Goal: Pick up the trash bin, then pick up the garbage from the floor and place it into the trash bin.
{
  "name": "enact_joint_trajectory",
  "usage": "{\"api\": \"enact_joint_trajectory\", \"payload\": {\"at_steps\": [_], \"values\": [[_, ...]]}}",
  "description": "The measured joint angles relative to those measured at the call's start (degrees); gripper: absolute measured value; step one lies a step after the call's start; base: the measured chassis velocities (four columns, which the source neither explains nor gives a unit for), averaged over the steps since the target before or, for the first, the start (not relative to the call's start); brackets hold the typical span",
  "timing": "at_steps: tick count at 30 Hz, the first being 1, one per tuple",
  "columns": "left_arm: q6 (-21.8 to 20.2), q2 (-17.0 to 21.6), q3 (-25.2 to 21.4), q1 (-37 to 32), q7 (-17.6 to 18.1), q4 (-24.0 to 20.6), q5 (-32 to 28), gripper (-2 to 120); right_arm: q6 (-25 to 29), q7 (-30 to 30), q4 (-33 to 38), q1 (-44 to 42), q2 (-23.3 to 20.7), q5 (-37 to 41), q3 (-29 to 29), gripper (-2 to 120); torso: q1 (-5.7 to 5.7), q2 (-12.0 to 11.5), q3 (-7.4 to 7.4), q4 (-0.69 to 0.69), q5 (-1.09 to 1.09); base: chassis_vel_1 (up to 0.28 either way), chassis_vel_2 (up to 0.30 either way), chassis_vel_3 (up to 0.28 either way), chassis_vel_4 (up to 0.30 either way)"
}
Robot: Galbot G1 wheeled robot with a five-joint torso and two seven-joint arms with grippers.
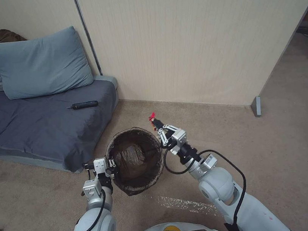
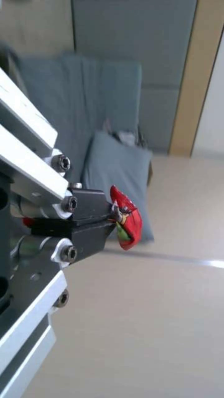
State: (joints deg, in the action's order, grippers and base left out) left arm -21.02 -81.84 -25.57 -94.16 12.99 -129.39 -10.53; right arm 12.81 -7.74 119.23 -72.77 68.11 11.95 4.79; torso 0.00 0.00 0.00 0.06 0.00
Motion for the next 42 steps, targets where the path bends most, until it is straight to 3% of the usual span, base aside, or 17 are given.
{"api": "enact_joint_trajectory", "payload": {"at_steps": [9,25,42], "values": [[-0.6,-0.3,1.7,-0.5,0.2,-0.2,0.3,3,-2.4,0.3,-1.8,1.9,-1.0,-0.9,-7.6,0,0.0,0.0,0.0,0.0,0.0,0.0,0.0,0.0,0.0],[-1.0,-0.7,2.9,-1.1,1.2,-1.5,0.3,3,-2.5,0.9,-6.2,0.6,1.0,-3.0,-9.2,-1,0.0,0.0,0.0,-0.01,0.0,0.0,0.0,0.0,0.0],[-1.0,-0.9,1.8,-0.8,1.5,-1.8,-0.6,3,-1.7,1.7,-8.0,-0.2,2.3,-4.0,-9.4,64,0.0,0.0,0.0,0.0,0.0,0.0,0.0,0.0,0.0]]}}
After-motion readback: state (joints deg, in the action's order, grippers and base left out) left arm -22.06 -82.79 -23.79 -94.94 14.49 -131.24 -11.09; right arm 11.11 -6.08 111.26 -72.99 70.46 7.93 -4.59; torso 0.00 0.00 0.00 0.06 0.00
